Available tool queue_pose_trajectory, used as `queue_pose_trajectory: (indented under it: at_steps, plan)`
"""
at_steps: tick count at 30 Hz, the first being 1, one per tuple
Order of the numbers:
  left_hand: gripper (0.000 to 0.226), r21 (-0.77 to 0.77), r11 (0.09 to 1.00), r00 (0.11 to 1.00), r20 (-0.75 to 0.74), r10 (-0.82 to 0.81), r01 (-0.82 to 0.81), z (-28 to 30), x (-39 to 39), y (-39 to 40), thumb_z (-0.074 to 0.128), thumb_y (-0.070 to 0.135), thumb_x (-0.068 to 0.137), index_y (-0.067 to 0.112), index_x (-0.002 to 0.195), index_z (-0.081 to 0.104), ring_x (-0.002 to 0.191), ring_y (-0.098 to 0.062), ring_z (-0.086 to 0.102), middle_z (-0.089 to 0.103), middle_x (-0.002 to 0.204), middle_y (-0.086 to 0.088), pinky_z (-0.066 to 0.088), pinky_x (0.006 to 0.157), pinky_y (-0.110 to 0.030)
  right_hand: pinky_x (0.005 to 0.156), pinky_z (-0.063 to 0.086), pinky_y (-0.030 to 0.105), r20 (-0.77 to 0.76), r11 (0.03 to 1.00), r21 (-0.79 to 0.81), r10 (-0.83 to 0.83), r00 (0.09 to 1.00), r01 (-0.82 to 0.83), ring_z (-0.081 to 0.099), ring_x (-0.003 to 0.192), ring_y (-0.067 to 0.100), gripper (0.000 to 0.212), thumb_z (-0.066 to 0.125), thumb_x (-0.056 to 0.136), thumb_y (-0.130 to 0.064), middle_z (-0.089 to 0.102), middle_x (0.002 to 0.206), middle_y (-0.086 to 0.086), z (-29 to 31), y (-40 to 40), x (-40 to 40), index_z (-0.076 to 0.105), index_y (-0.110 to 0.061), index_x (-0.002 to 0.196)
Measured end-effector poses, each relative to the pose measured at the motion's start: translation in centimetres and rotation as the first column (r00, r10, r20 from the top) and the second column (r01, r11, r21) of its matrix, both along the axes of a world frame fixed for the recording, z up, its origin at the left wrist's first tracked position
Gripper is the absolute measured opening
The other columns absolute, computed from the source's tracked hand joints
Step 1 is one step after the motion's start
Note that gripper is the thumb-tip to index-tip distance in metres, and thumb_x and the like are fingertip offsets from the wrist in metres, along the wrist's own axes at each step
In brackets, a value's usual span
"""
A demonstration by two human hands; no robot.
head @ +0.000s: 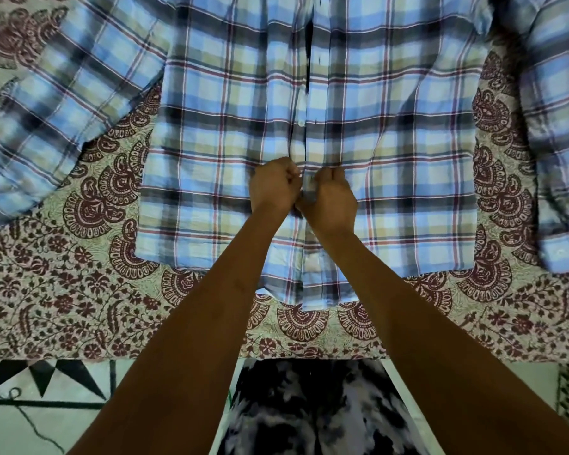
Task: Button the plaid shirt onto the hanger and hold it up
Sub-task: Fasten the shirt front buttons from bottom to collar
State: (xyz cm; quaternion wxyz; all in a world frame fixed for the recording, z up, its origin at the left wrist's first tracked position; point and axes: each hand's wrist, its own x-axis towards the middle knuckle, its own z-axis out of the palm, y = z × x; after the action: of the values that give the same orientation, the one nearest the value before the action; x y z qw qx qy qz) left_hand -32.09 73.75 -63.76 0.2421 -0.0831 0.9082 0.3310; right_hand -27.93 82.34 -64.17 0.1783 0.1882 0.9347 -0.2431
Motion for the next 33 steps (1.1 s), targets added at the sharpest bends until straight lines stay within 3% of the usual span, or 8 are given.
queue_pose_trajectory:
  at_steps: [5,9,12,17,22,27,30,33]
  plan:
    - [0.013,-0.019,0.995,0.994,-0.051,-0.096,0.095,-0.3,0.0,0.1,0.059,0.014,0.085,0.014,0.094,0.068,0.089,-0.026,0.066,0.072,0.094,-0.009,0.055,0.078,-0.036,0.068,0.041,0.032,0.072,0.996,0.067,0.057,0.996,-0.061,0.060,0.097,0.032,0.023,0.053,0.086,-0.013,0.059,0.113,0.016,0.5,0.6,-1.0,0.056,-0.003,0.107]
    - [0.010,-0.033,0.994,0.994,-0.031,-0.107,0.106,-0.2,-0.4,0.4,0.058,0.011,0.083,0.013,0.087,0.068,0.089,-0.023,0.065,0.071,0.094,-0.007,0.047,0.067,-0.025,0.067,0.045,0.031,-0.058,0.963,-0.218,-0.173,0.983,0.157,0.063,0.082,0.028,0.012,0.056,0.082,-0.005,0.068,0.088,0.017,0.3,2.3,-0.4,0.066,-0.002,0.088]
    - [0.010,0.006,1.000,1.000,-0.016,-0.024,0.025,0.4,-0.5,1.0,0.061,0.009,0.081,0.011,0.084,0.070,0.086,-0.017,0.065,0.072,0.092,-0.005,0.040,0.064,-0.019,0.069,0.045,0.029,0.036,0.696,-0.597,-0.474,0.880,0.400,0.059,0.064,0.006,0.025,0.060,0.081,-0.001,0.062,0.067,0.001,-0.1,2.8,0.2,0.060,-0.022,0.067]
    - [0.010,0.112,0.990,0.996,0.034,0.084,-0.087,1.1,-0.4,1.8,0.061,0.008,0.078,0.013,0.076,0.069,0.072,-0.013,0.060,0.070,0.082,-0.004,0.046,0.067,-0.021,0.077,0.047,0.045,0.240,0.384,-0.727,-0.634,0.735,0.568,0.056,0.075,0.026,0.029,0.062,0.084,-0.001,0.060,0.069,0.008,-0.3,2.6,1.0,0.059,-0.020,0.062]
    - [0.010,0.155,0.976,0.981,0.143,0.132,-0.154,1.0,-0.6,2.1,0.061,0.012,0.078,0.011,0.079,0.071,0.081,-0.022,0.067,0.072,0.084,-0.007,0.056,0.076,-0.033,0.072,0.047,0.032,0.159,0.493,-0.676,-0.628,0.762,0.548,0.057,0.063,0.005,0.025,0.063,0.084,-0.003,0.062,0.070,-0.003,0.4,2.1,0.7,0.061,-0.022,0.067]
    - [0.011,0.189,0.969,0.971,0.210,0.118,-0.158,1.1,-1.0,2.0,0.062,0.008,0.076,0.003,0.076,0.072,0.078,-0.034,0.066,0.071,0.079,-0.018,0.057,0.078,-0.044,0.078,0.049,0.024,0.088,0.564,-0.647,-0.612,0.786,0.513,0.058,0.069,0.004,0.015,0.058,0.086,-0.001,0.064,0.079,0.002,0.6,1.8,0.9,0.065,-0.002,0.099]
    - [0.012,0.219,0.967,0.966,0.247,0.073,-0.129,1.3,-1.4,1.6,0.059,0.004,0.080,-0.002,0.075,0.069,0.069,-0.028,0.060,0.064,0.071,-0.017,0.055,0.078,-0.044,0.069,0.053,0.032,0.251,0.383,-0.711,-0.645,0.722,0.589,0.061,0.066,0.022,0.020,0.047,0.090,-0.003,0.064,0.079,0.020,0.8,2.1,0.7,0.066,-0.004,0.098]
    - [0.010,0.228,0.964,0.959,0.274,0.070,-0.136,1.8,-1.5,1.4,0.062,0.005,0.081,0.007,0.075,0.069,0.071,-0.025,0.062,0.066,0.074,-0.014,0.056,0.081,-0.039,0.057,0.053,0.013,0.329,0.283,-0.728,-0.655,0.680,0.624,0.064,0.058,0.006,0.016,0.052,0.091,-0.002,0.066,0.070,0.001,0.8,2.5,0.5,0.065,0.003,0.098]
